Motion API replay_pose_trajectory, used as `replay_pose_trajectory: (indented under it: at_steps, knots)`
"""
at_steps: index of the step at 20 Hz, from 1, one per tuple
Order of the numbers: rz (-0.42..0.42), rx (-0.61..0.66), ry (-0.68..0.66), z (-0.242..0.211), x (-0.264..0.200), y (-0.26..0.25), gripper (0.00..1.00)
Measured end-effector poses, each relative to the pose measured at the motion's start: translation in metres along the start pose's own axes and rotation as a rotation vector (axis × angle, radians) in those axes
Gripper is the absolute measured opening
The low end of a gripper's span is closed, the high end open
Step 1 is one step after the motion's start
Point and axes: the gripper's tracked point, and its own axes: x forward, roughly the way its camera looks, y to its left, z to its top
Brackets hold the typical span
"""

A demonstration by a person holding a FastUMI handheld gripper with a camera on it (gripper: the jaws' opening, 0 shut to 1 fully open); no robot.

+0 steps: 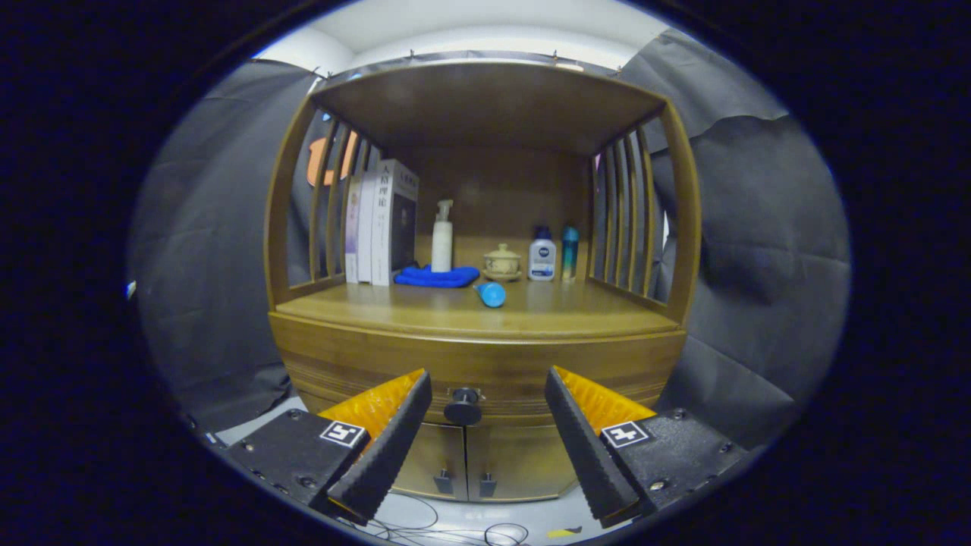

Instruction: Pull open the drawer, take out the items inside it, and place them on the countertop above the cabinet.

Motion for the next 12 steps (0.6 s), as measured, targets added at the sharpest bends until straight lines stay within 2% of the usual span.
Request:
replay_pose_trajectory:
  at_steps: [6,12]
  knots:
    - [0.034,0.005,-0.088,0.028,-0.068,-0.001,0.98]
    - [0.063,0.010,-0.134,0.031,-0.118,0.000,0.98]
